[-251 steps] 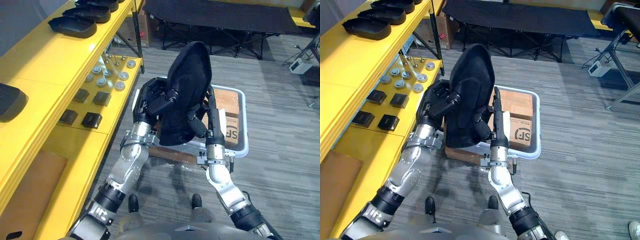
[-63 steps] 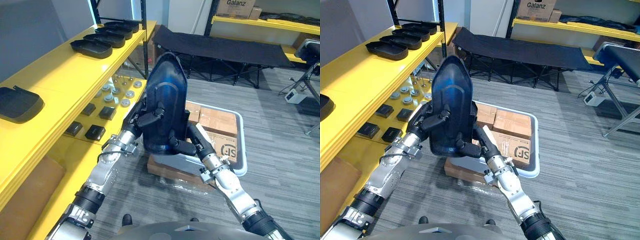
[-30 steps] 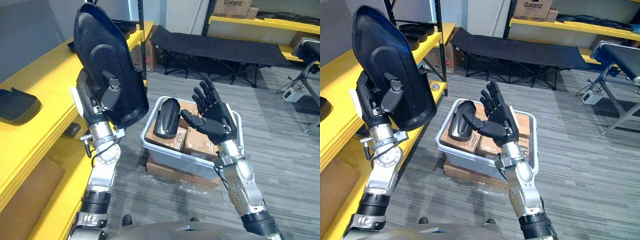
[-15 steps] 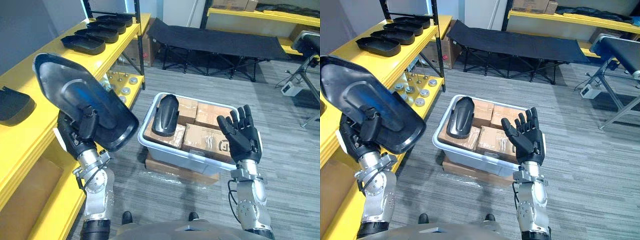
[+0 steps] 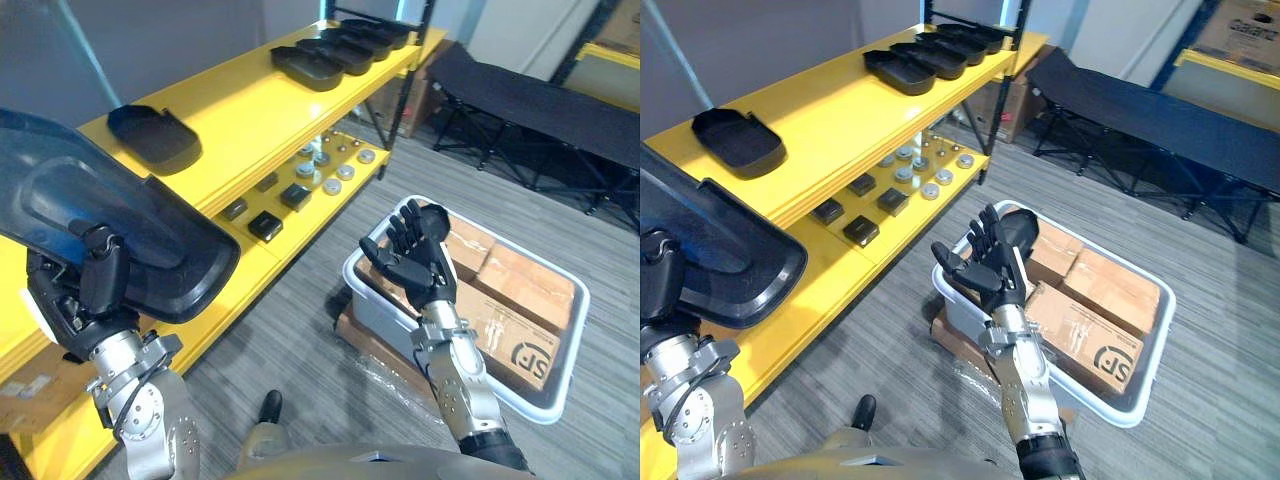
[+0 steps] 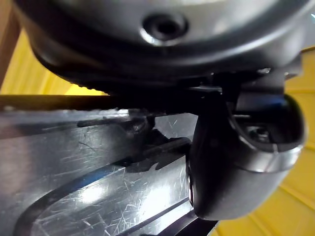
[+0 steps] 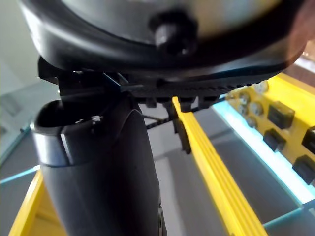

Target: Walk over and take three plastic housings, then place them on the shelf

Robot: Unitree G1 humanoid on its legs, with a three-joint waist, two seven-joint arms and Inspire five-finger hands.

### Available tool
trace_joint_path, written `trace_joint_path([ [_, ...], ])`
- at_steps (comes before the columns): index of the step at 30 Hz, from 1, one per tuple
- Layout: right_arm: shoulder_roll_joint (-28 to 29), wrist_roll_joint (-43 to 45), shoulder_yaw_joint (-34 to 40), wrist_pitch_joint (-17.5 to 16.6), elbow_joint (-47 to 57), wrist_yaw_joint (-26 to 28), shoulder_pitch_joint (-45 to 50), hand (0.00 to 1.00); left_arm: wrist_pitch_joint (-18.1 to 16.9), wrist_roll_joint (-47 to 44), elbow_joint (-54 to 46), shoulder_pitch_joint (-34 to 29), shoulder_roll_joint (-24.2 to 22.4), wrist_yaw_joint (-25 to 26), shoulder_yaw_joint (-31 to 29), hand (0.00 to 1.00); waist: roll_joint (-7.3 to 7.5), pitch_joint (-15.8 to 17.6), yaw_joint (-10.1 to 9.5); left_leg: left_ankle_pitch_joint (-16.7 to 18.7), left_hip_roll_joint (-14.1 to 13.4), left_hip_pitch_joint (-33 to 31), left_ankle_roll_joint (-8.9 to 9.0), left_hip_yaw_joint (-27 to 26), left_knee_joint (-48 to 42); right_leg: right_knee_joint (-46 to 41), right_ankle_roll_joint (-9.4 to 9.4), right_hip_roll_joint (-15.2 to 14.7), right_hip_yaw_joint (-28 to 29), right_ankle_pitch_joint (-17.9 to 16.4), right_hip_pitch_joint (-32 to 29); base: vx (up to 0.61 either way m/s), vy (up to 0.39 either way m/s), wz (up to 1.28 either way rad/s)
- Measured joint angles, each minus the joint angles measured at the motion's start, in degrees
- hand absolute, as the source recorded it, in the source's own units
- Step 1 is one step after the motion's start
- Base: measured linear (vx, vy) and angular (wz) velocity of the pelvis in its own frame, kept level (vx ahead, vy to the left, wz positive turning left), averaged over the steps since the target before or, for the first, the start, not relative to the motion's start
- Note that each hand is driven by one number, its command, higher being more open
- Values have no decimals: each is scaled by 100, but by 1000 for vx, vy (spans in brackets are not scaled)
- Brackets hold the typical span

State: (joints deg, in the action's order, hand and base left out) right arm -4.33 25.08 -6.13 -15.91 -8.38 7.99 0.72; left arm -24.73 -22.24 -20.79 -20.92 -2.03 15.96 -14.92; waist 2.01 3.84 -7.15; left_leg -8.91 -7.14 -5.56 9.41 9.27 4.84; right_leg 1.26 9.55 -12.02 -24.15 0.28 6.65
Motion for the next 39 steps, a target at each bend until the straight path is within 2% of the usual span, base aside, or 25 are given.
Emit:
trace_joint_path([
  [4, -107, 2, -14, 4, 0, -93, -109, 100, 14, -272, 14, -6, 0, -342, -35, 0, 72, 41, -22, -12, 6, 3, -10, 56, 0, -34, -10, -2, -60, -41, 28, -4, -7, 7],
  [10, -381, 11, -20, 306, 0, 45, -114, 100, 104, -252, 13, -15, 1, -424, 86, 0, -41, 110, 30, -20, -57, 36, -45, -107, -2, -129, -61, 20, 59, -71, -31, -22, -7, -9],
  [12, -424, 13, -14, 323, 1, 63, -42, 100, 270, -237, 14, 19, 33, -491, 234, 0, -88, 137, 166, -123, -54, -54, -208, -368, -9, -125, -16, -10, -159, -49, 78, -17, 4, 51],
  [13, -440, 10, 11, 322, 2, 34, 29, 100, 371, -205, 18, 77, 46, -598, 325, 0, -86, 146, 242, -164, -59, -150, -337, -637, -68, -135, 33, -47, -366, -65, 154, -21, 47, 109],
  [14, -502, 6, 90, 323, 1, -15, 119, 100, 446, -187, 67, 134, 69, -742, 520, 0, -117, 169, 270, -302, -52, -190, -382, -878, -38, -257, 107, -128, -597, -130, 229, -16, 60, 95],
  [18, -369, 197, 89, 320, 6, 48, 57, 100, 494, -189, 84, 134, 99, -850, 566, 0, -116, 292, 142, -315, 129, -192, -336, -835, 13, -565, 121, -350, -717, -397, 226, -15, 53, 39],
  [19, -365, 344, 65, 320, 7, 136, 59, 100, 494, -189, 85, 137, 116, -870, 557, 0, -115, 322, 114, -321, 168, -196, -345, -825, 19, -777, 115, -420, -711, -571, 188, -27, 2, 31],
  [20, -367, 327, 60, 317, 11, 157, 60, 100, 494, -190, 88, 140, 139, -871, 557, 0, -117, 330, 120, -329, 183, -205, -356, -809, 18, -910, 81, -443, -687, -668, 145, -36, -27, 50],
  [22, -372, 51, 48, 288, 75, 89, 118, 100, 494, -190, 285, 330, 377, -949, 607, 0, -110, 375, 181, -407, 335, -218, -450, -503, 1, -1507, -35, -407, -87, -1245, 8, -29, -81, 75],
  [25, -375, 3, 128, 259, 500, -27, 483, 100, 504, -184, 581, 712, 648, -1104, 872, 0, -105, 377, 422, -567, 592, -333, -440, 158, -2, -1853, -203, -241, 664, -1629, 35, -14, -121, 121],
  [28, -377, -1, 172, 250, 676, -20, 566, 100, 557, -179, 582, 790, 690, -1245, 1181, 0, -59, 415, 406, -706, 632, -422, -429, 291, -6, -1899, -35, -212, 643, -1778, 70, -35, -87, 54],
  [30, -381, -39, 186, 250, 676, 7, 567, 100, 679, -93, 583, 773, 690, -1232, 1251, 0, -83, 432, 418, -751, 616, -424, -433, 290, -9, -1907, -13, -189, 618, -1797, 88, -66, -50, 10],
  [32, -390, -56, 224, 249, 676, 83, 579, 100, 754, 31, 600, 723, 688, -1205, 1301, 0, -151, 475, 423, -792, 550, -423, -421, 286, -10, -1917, -30, -127, 623, -1810, 74, -101, -32, 1],
  [35, -415, -46, 285, 165, 676, 124, 656, 100, 758, 24, 684, 693, 676, -1129, 1368, 0, -304, 576, 456, -768, 446, -436, -498, 266, -9, -1938, -76, -5, 609, -1836, 82, -109, -16, 11],
  [37, -494, -3, 334, 115, 703, 145, 786, 100, 766, -14, 694, 659, 641, -1106, 1394, 0, -395, 626, 587, -707, 362, -592, -642, -32, -80, -1971, -90, 38, 430, -1843, 86, -105, 0, 44],
  [38, -540, 7, 362, 115, 703, 147, 809, 100, 766, -16, 697, 629, 637, -1083, 1398, 0, -447, 687, 586, -611, 313, -608, -668, -213, -70, -1987, -105, 47, 410, -1848, 76, -115, 16, 32],
  [39, -541, 8, 364, 115, 703, 158, 824, 100, 766, -18, 698, 583, 650, -1039, 1387, 0, -406, 740, 588, -342, 304, -638, -653, -438, -133, -1947, -151, 4, 432, -1836, 72, -79, 67, 17],
])
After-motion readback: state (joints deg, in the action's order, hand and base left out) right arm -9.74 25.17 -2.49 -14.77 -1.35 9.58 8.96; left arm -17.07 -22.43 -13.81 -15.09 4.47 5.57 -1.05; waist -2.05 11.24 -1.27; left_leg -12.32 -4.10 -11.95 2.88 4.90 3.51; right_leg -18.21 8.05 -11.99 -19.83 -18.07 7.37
